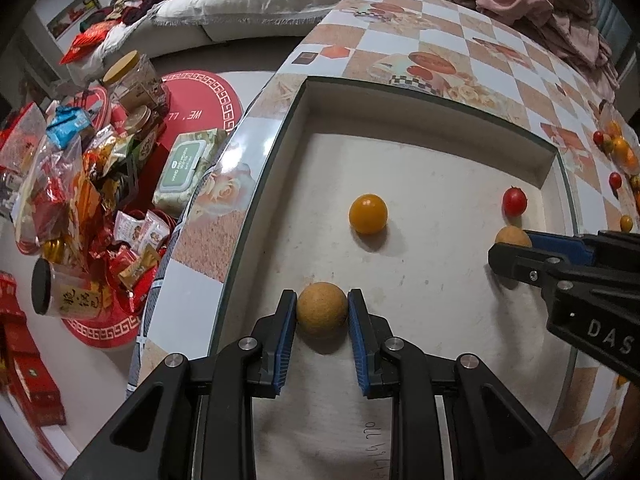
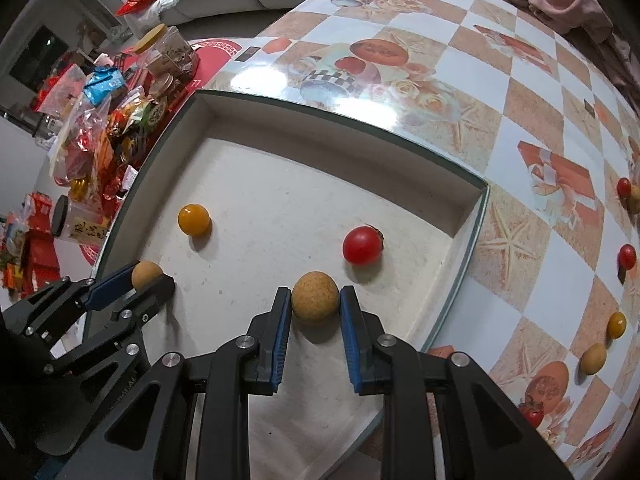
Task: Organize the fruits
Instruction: 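Carry both brown fruits to the white tray and open both tools, then grasp a brown fruit with the left tool while the right tool grasps a yellow tomato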
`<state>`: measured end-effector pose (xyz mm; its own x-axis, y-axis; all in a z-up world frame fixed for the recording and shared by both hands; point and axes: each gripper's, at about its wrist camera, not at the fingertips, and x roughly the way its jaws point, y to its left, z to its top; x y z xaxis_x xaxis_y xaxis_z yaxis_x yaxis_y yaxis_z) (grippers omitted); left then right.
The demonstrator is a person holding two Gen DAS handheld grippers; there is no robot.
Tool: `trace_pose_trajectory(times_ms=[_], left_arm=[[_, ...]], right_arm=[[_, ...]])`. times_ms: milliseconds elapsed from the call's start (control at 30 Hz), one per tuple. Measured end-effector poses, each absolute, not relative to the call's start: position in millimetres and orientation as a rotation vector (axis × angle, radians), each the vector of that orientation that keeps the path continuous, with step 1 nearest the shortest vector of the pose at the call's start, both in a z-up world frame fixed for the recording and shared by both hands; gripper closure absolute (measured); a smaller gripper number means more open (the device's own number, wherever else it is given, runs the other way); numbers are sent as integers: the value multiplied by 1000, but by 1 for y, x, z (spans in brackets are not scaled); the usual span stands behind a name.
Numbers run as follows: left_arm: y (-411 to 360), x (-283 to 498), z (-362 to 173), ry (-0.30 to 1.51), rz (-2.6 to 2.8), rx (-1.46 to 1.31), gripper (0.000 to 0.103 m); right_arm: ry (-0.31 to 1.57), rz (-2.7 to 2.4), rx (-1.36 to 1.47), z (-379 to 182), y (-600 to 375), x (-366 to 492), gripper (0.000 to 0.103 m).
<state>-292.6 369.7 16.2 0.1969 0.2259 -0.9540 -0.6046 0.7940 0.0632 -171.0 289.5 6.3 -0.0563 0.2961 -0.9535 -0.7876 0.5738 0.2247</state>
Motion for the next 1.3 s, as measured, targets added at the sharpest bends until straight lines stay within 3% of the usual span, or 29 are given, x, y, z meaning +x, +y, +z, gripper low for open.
trace_pose_trajectory(times_ms=[67, 100, 133, 167, 233, 300, 467, 867, 1300], left_arm=[[370, -292, 16, 1249, 594, -355, 75], [370, -292, 16, 1253, 596, -355, 65], [371, -293, 17, 1253, 595, -358, 35], [370, -294, 19, 1240, 603, -354, 26], [366, -295, 26, 1202, 594, -336, 25], [361, -292, 25, 1224, 587, -303, 25], [355, -288, 27, 1247, 565, -294, 25], [316, -252, 55, 1225, 459, -206, 25], [226, -183, 71, 1201, 229, -97, 25]], right_arm=[[1363, 942, -456, 6, 289, -171, 64], [1360, 942, -454, 7, 288, -171, 57], [1355, 944, -449, 9, 287, -171, 54], [1351, 947, -441, 11, 286, -170, 52], [1351, 953, -425, 14, 283, -170, 49], [1344, 958, -404, 19, 280, -169, 38], [1321, 959, -334, 37, 269, -164, 22], [1263, 812, -173, 74, 193, -138, 22], [1300, 543, -101, 64, 55, -132, 22]])
